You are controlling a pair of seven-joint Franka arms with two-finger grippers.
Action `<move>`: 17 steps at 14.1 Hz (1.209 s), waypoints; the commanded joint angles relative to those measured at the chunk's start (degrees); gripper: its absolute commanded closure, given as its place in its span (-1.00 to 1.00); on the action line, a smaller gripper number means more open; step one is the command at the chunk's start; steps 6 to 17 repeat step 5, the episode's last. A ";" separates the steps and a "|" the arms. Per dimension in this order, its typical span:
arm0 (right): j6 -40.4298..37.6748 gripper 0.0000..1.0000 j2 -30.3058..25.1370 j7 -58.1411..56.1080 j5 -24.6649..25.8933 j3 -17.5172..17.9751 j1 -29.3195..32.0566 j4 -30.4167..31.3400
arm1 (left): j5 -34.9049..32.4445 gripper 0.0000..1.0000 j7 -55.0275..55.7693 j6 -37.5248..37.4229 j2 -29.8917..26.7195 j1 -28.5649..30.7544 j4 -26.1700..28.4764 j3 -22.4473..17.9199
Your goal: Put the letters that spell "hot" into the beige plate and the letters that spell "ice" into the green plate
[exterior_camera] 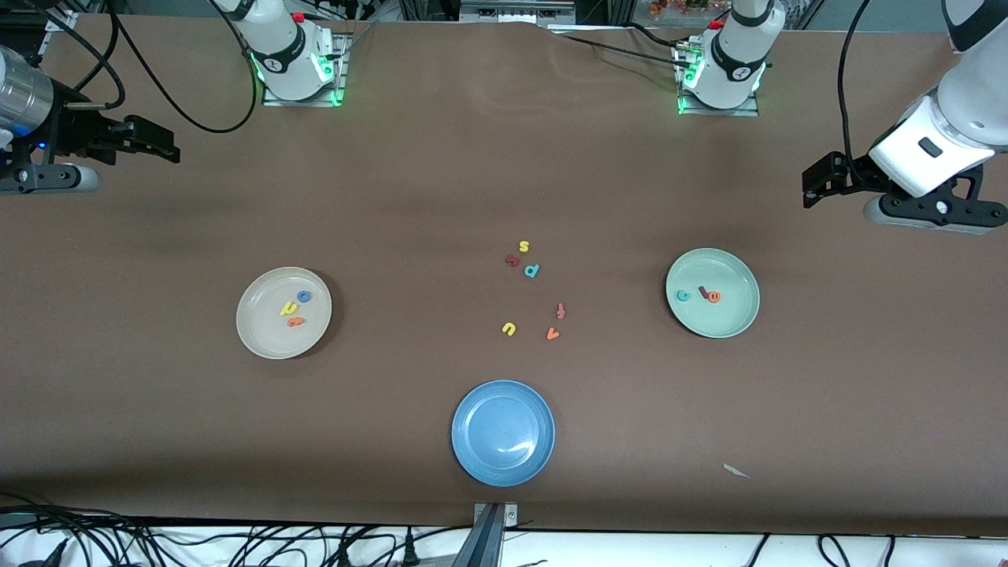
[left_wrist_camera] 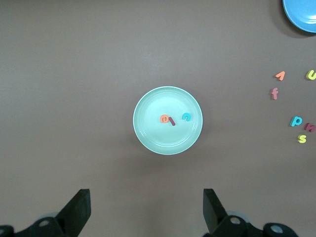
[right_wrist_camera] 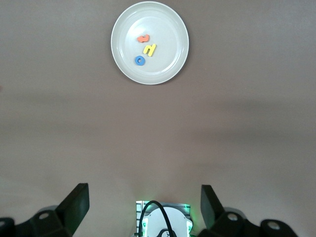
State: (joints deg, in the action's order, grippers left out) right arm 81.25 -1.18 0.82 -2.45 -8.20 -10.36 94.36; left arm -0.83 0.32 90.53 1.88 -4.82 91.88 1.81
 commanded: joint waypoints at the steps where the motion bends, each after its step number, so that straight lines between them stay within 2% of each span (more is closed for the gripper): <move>1: -1.45 -1.00 0.48 -0.21 0.87 0.21 0.26 -1.55 | 1.71 -1.00 -0.15 1.05 -1.27 -0.81 1.29 -1.02; 17: -1.45 -1.00 0.56 -0.21 0.95 0.21 0.26 -1.64 | 1.71 -1.00 -0.32 0.44 -1.00 -0.37 0.67 -0.84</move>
